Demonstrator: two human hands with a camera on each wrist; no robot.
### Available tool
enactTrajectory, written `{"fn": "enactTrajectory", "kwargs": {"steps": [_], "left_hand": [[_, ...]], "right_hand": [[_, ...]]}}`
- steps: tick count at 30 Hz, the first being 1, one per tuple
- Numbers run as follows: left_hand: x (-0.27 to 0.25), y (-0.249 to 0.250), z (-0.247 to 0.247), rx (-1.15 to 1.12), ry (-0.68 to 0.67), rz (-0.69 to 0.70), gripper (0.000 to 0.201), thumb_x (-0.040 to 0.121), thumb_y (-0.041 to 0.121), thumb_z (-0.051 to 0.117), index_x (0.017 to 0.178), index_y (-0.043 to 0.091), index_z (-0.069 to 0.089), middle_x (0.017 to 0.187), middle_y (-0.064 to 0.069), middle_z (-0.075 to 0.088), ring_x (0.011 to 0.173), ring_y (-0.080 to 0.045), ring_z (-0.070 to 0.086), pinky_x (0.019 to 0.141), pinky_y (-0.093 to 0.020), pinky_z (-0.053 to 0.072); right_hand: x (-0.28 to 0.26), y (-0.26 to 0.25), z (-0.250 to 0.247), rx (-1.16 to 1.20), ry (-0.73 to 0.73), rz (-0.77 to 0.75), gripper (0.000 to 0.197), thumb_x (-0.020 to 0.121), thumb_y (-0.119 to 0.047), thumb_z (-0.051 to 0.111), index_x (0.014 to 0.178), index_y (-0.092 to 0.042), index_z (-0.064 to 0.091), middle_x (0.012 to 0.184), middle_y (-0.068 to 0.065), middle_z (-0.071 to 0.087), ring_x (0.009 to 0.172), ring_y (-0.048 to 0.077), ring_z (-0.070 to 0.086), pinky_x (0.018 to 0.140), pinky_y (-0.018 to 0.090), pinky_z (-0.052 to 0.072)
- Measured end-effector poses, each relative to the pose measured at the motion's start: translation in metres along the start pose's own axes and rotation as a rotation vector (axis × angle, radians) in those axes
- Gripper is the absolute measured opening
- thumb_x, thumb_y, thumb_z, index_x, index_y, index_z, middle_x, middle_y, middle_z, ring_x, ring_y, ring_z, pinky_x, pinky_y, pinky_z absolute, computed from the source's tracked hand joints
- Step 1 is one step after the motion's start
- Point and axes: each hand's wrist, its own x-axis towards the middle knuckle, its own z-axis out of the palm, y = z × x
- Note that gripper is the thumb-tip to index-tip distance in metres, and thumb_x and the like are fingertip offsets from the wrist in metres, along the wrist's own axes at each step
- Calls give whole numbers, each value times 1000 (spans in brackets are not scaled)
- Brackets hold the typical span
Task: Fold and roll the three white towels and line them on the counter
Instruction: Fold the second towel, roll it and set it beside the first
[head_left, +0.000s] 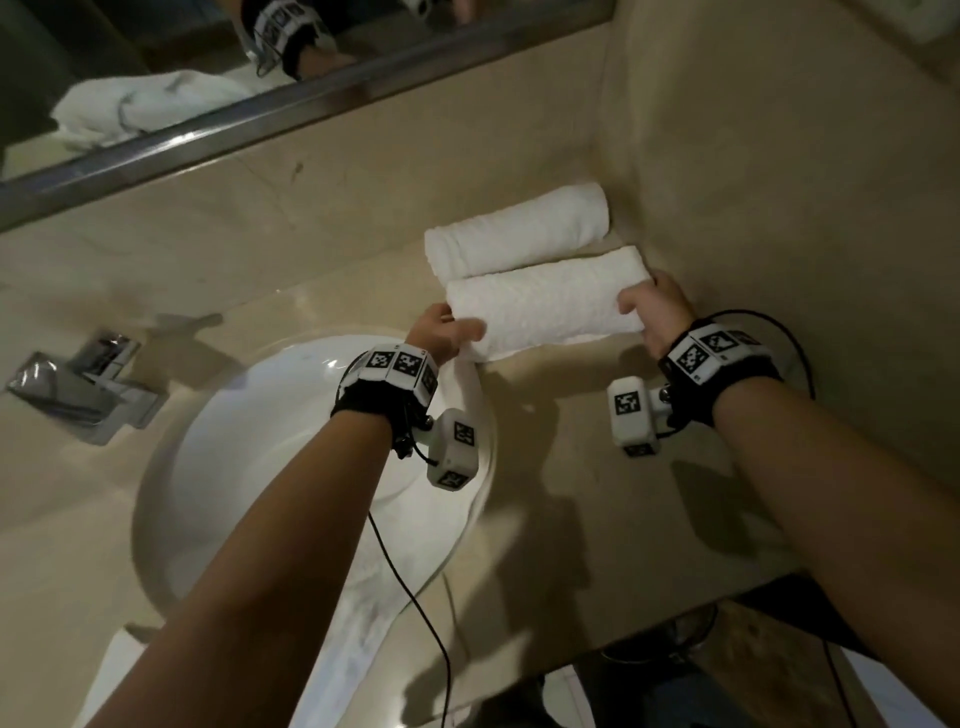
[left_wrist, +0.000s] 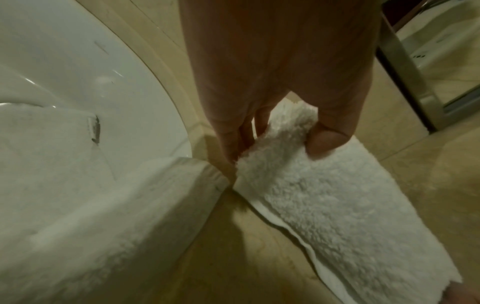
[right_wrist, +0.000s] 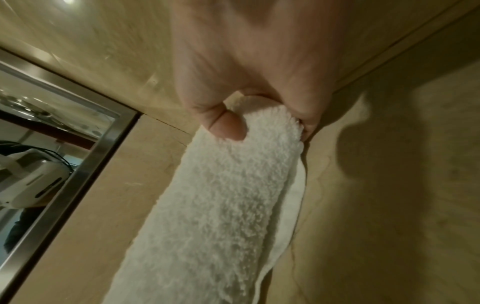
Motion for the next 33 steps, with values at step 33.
{"fn": "enactTrajectory", "kwargs": {"steps": [33], "left_hand": [[37, 70, 13, 427, 589, 41, 23, 90, 28, 53, 94, 12, 69, 91, -9, 70, 88, -26, 66, 71, -26, 48]], "right_hand": [[-14, -101, 74, -1018, -52, -765, 48, 93, -17, 39, 141, -19, 40, 148, 5, 36, 137, 27, 28, 114, 39, 19]]}}
